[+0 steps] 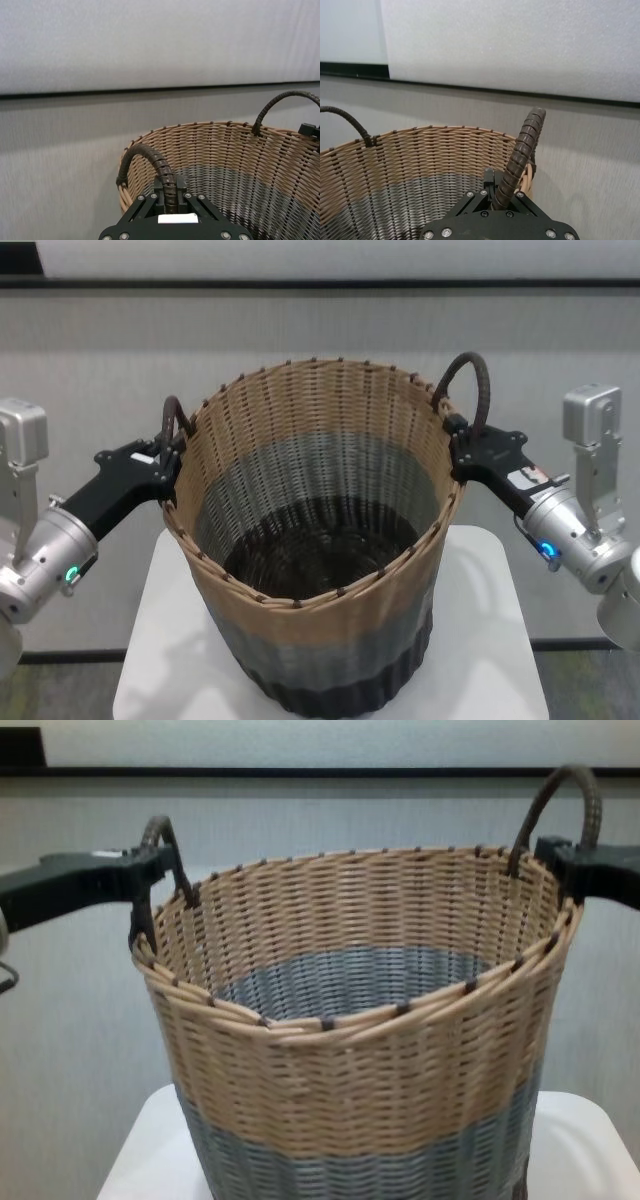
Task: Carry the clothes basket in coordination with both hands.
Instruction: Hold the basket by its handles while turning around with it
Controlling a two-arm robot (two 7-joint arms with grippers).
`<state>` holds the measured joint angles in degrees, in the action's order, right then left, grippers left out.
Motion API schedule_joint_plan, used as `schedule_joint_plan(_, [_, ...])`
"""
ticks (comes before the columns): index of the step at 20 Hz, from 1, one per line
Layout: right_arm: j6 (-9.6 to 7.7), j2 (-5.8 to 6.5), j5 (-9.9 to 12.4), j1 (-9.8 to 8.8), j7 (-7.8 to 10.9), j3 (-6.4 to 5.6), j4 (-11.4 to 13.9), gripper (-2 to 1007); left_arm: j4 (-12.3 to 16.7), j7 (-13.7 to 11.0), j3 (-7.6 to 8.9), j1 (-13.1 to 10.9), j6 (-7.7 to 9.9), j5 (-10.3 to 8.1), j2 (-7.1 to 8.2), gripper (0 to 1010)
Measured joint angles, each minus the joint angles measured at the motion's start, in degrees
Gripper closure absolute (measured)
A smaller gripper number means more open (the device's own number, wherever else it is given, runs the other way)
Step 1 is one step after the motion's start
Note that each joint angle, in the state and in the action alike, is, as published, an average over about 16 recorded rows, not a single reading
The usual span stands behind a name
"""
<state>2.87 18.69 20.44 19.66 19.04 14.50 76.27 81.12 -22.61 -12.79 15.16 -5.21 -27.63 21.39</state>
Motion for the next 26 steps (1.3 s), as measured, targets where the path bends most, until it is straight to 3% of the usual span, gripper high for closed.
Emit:
schedule_joint_plan(6, [1.13, -0.44, 0.8, -0.44, 1.62, -1.0, 0.4, 995, 2.2, -0.4, 0.72, -0.6, -0.2, -0.38, -0.08, 859])
schedule_joint_plan(14, [0.98, -0.68, 2.4, -0.54, 3.36, -1.64, 0.5, 995, 3.7, -0.9, 1.36, -0.9, -0.45, -1.3, -0.21, 859])
schedule_joint_plan(26, [0.81, -0.73, 2.9, -0.47, 3.68, -1.69, 0.4, 995, 3.7, -0.7, 1.3, -1.0, -0.45, -1.21, -0.17, 859])
